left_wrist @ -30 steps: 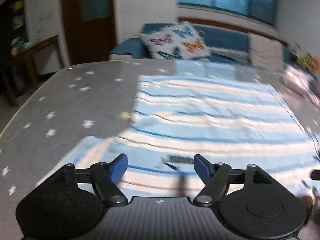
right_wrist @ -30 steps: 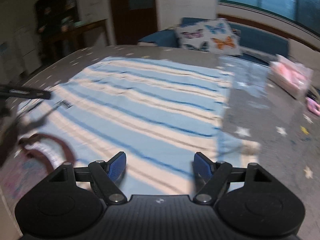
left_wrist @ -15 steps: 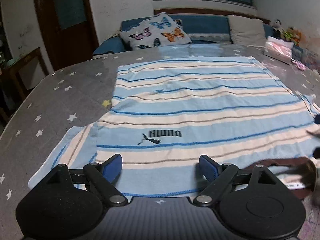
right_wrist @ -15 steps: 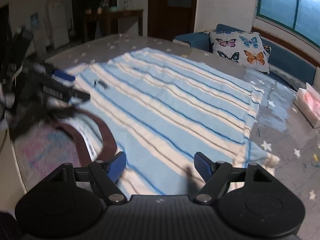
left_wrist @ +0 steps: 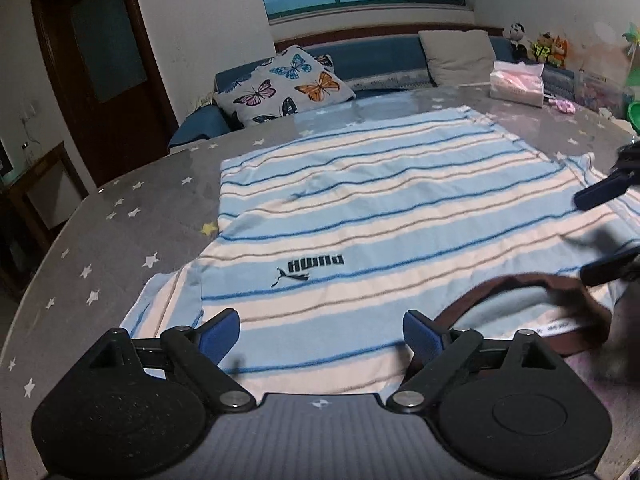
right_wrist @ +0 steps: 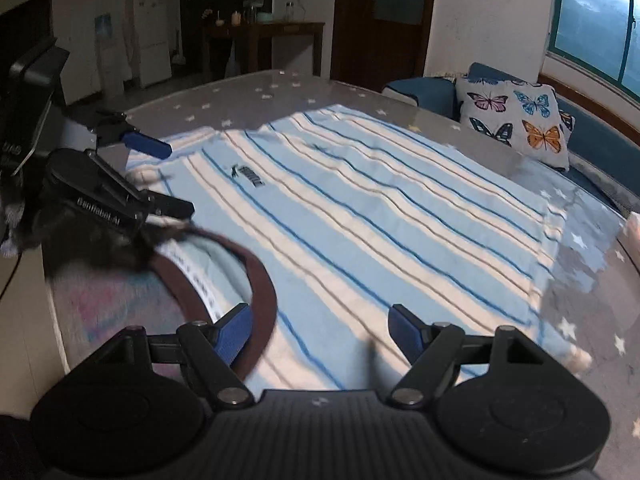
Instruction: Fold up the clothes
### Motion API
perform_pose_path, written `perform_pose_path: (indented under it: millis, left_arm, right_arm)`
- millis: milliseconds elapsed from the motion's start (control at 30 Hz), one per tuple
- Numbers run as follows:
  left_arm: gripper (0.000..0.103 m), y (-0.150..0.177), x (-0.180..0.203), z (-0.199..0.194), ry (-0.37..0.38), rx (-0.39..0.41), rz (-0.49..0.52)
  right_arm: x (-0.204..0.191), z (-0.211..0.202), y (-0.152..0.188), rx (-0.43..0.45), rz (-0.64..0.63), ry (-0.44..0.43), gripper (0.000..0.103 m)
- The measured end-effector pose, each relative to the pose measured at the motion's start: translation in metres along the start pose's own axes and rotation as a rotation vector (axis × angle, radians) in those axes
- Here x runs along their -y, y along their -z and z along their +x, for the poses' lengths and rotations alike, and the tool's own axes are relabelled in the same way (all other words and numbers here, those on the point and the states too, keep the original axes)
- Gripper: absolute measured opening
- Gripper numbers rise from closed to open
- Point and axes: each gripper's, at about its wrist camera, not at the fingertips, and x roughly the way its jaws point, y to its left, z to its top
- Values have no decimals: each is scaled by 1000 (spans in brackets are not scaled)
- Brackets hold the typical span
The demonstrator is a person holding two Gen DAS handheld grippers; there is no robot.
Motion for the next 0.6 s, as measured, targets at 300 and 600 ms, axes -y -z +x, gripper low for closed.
perform_pose_path:
  millis: [300, 600]
  left_arm:
    - [103, 5, -12, -12, 51, 53, -62]
    - [103, -13, -37, -21, 54, 110, -184]
  right_arm:
    - [-31, 23, 7, -87, -87, -101, 77]
    - [-26, 25, -16, -17, -67, -34, 76]
